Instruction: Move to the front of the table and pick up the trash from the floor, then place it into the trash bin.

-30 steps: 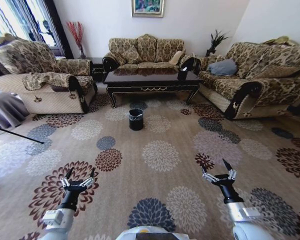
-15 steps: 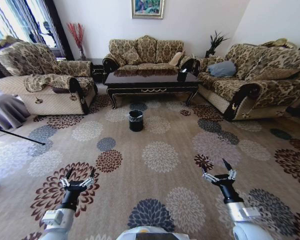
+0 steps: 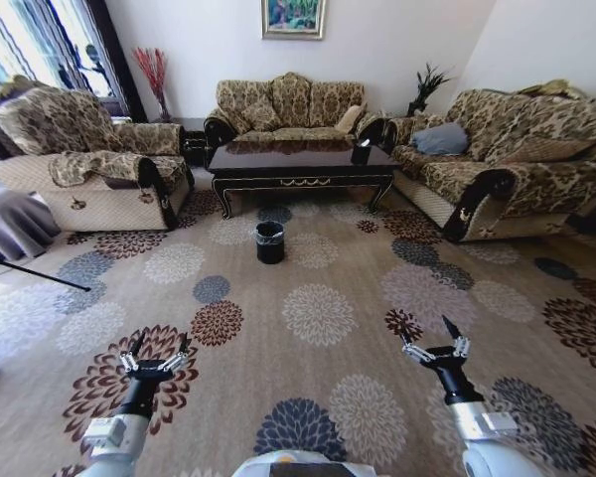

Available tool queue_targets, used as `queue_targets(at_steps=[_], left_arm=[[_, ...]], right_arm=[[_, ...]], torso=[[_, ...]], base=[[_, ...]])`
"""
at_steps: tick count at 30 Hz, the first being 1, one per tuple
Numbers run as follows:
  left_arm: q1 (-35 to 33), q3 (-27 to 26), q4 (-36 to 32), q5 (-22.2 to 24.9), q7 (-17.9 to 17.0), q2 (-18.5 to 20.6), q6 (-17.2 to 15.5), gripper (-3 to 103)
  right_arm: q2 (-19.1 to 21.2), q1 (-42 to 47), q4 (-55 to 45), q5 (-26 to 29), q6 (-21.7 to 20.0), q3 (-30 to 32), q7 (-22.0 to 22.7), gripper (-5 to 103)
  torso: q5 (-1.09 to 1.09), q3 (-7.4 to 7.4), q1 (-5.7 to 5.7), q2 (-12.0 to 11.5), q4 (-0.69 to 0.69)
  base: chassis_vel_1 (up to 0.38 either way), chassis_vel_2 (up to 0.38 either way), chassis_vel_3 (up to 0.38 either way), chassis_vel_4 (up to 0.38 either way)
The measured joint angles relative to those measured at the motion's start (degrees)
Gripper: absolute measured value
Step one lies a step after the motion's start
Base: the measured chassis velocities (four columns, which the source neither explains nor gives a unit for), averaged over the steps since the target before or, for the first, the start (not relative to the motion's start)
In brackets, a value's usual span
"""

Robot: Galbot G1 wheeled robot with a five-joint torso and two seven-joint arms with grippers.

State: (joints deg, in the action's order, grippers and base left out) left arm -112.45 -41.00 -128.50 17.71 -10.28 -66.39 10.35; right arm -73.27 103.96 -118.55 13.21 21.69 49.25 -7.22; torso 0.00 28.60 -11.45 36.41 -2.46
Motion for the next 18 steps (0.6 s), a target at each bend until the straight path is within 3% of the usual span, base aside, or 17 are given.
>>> queue_targets(at_steps=[18], left_arm=[[0.0, 0.0, 0.0, 0.0, 0.0, 0.0, 0.0, 100]], right_arm=[[0.0, 0.0, 0.0, 0.0, 0.0, 0.0, 0.0, 100]], torso=[[0.0, 2.54, -1.72, 4.29, -0.01]], base=[[0.0, 0.0, 0.0, 0.0]])
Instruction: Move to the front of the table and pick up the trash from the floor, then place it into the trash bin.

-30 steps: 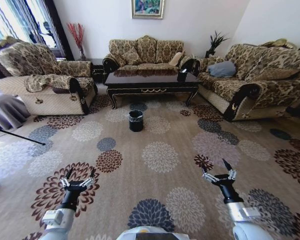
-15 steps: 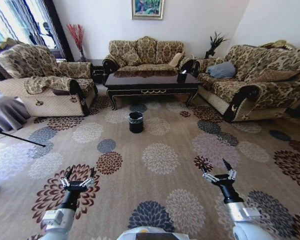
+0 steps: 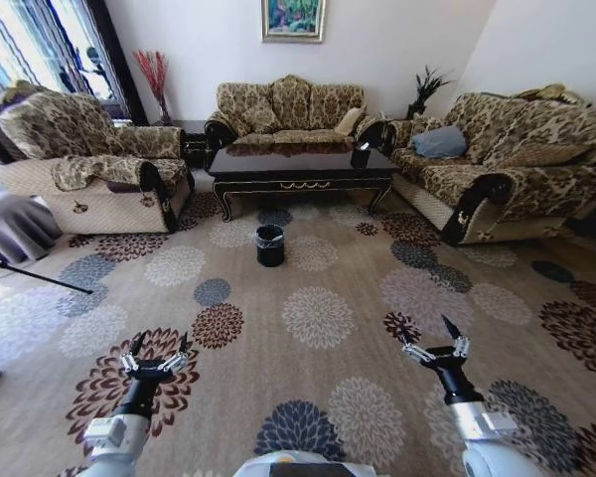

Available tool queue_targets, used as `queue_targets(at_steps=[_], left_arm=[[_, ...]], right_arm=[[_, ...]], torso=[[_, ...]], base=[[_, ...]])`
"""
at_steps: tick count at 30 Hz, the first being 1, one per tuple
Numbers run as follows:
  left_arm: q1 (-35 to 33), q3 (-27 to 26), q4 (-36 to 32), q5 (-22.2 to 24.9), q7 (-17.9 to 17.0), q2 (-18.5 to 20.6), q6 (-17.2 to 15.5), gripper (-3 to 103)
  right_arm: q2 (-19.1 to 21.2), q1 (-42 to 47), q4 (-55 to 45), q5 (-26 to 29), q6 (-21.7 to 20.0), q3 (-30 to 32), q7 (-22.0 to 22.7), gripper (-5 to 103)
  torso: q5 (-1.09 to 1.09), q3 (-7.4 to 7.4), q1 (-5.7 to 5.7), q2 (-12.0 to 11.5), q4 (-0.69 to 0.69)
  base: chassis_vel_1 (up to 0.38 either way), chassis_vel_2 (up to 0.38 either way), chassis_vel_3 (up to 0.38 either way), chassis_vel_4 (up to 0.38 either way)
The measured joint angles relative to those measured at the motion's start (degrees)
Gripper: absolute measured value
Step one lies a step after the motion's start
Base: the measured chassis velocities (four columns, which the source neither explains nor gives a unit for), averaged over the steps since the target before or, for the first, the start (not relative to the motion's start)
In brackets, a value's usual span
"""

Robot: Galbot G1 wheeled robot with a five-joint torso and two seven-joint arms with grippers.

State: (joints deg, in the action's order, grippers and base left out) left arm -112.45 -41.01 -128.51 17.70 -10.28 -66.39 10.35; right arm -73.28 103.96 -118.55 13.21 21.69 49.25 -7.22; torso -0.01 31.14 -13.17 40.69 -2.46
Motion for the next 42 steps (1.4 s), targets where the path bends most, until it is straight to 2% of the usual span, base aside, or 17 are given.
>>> queue_targets(at_steps=[24, 42], left_arm=[[0.0, 0.0, 0.0, 0.0, 0.0, 0.0, 0.0, 100], [-0.01, 0.0, 0.0, 0.0, 0.0, 0.0, 0.0, 100]], right_arm=[[0.0, 0.0, 0.0, 0.0, 0.0, 0.0, 0.0, 100], [0.0, 0.0, 0.0, 0.0, 0.0, 0.0, 0.0, 100]], torso=[[0.01, 2.45, -1.95, 4.42, -0.01], [0.01, 5.24, -4.01, 9.3, -0.01]], base=[[0.0, 0.0, 0.0, 0.0], [0.0, 0.0, 0.0, 0.0]])
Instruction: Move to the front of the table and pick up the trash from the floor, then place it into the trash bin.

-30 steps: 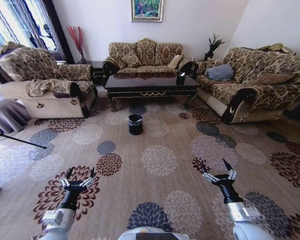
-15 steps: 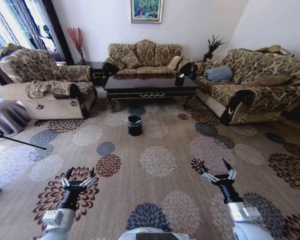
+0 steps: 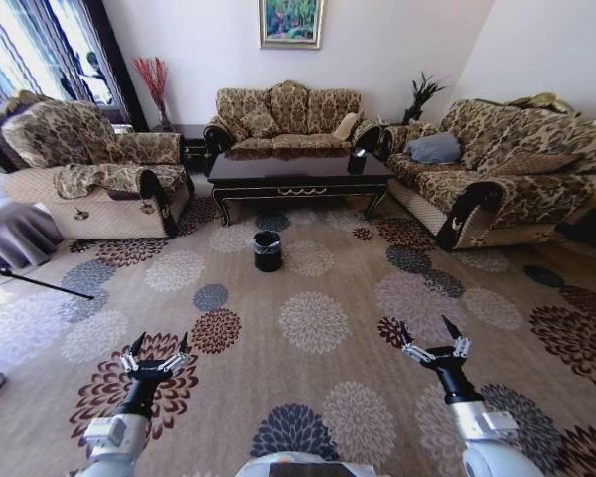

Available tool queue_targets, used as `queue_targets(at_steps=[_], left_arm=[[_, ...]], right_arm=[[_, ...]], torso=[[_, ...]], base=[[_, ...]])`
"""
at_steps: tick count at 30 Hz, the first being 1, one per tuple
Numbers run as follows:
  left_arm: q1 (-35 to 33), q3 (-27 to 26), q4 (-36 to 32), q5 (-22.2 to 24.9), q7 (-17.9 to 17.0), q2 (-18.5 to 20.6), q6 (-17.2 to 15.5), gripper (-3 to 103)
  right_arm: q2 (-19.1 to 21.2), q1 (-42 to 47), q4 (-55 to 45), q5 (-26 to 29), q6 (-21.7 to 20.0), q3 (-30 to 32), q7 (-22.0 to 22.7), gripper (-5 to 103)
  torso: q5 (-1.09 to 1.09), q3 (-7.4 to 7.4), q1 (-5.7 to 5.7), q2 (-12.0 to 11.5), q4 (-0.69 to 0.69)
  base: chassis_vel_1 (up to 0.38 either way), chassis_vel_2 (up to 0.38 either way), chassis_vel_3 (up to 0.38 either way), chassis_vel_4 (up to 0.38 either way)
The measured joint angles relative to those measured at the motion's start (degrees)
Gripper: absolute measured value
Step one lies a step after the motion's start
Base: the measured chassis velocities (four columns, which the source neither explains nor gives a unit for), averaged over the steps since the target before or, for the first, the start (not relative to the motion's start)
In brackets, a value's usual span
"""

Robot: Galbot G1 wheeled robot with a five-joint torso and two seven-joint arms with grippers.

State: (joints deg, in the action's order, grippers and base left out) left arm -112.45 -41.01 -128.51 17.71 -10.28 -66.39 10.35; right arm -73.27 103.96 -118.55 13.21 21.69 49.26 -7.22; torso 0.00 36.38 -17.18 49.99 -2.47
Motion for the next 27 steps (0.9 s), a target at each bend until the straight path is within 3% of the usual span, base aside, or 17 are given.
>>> queue_targets(at_steps=[27], left_arm=[[0.0, 0.0, 0.0, 0.0, 0.0, 0.0, 0.0, 100]], right_arm=[[0.0, 0.0, 0.0, 0.0, 0.0, 0.0, 0.0, 100]], torso=[[0.0, 4.18, -3.13, 7.31, 0.0]], base=[[0.0, 0.0, 0.0, 0.0]])
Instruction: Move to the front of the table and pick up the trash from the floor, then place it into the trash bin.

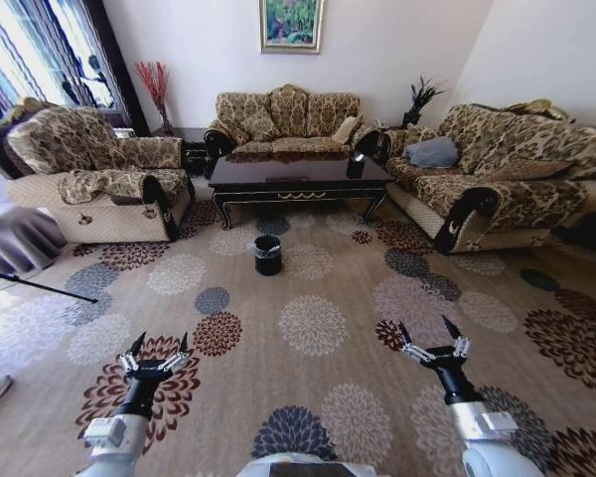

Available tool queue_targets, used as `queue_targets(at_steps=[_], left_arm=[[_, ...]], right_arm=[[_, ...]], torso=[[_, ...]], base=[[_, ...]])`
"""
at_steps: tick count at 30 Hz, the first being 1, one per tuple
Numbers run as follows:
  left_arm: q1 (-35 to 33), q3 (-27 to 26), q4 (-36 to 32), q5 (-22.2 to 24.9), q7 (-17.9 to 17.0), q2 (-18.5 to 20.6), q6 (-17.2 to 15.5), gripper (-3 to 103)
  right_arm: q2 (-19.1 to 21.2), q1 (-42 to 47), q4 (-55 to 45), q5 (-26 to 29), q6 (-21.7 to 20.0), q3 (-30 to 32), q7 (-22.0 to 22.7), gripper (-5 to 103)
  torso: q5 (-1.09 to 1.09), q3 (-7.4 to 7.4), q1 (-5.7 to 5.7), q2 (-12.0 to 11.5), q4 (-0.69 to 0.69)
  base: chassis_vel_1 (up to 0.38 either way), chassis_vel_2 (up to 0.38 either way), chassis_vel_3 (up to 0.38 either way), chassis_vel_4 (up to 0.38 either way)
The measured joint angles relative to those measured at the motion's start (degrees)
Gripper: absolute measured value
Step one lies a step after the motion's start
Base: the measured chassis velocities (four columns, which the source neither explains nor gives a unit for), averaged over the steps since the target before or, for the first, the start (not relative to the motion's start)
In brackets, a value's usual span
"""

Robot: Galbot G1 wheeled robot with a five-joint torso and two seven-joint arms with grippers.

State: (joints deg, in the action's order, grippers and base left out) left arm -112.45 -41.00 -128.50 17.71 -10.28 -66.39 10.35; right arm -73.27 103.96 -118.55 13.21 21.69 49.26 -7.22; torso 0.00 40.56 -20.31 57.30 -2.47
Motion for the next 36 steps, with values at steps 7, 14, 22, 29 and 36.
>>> queue_targets(at_steps=[7, 14, 22, 29, 36], left_arm=[[0.0, 0.0, 0.0, 0.0, 0.0, 0.0, 0.0, 100], [0.0, 0.0, 0.0, 0.0, 0.0, 0.0, 0.0, 100], [0.0, 0.0, 0.0, 0.0, 0.0, 0.0, 0.0, 100], [0.0, 0.0, 0.0, 0.0, 0.0, 0.0, 0.0, 100], [0.0, 0.0, 0.0, 0.0, 0.0, 0.0, 0.0, 100]], right_arm=[[0.0, 0.0, 0.0, 0.0, 0.0, 0.0, 0.0, 100], [0.0, 0.0, 0.0, 0.0, 0.0, 0.0, 0.0, 100], [0.0, 0.0, 0.0, 0.0, 0.0, 0.0, 0.0, 100], [0.0, 0.0, 0.0, 0.0, 0.0, 0.0, 0.0, 100], [0.0, 0.0, 0.0, 0.0, 0.0, 0.0, 0.0, 100]], torso=[[0.0, 0.86, -0.64, 1.51, 0.0], [0.0, 1.91, -1.51, 3.42, 0.0], [0.0, 3.43, -2.65, 6.07, 0.0], [0.0, 4.45, -3.44, 7.89, 0.0], [0.0, 5.24, -4.16, 9.4, 0.0]], base=[[0.0, 0.0, 0.0, 0.0], [0.0, 0.0, 0.0, 0.0], [0.0, 0.0, 0.0, 0.0], [0.0, 0.0, 0.0, 0.0], [0.0, 0.0, 0.0, 0.0]])
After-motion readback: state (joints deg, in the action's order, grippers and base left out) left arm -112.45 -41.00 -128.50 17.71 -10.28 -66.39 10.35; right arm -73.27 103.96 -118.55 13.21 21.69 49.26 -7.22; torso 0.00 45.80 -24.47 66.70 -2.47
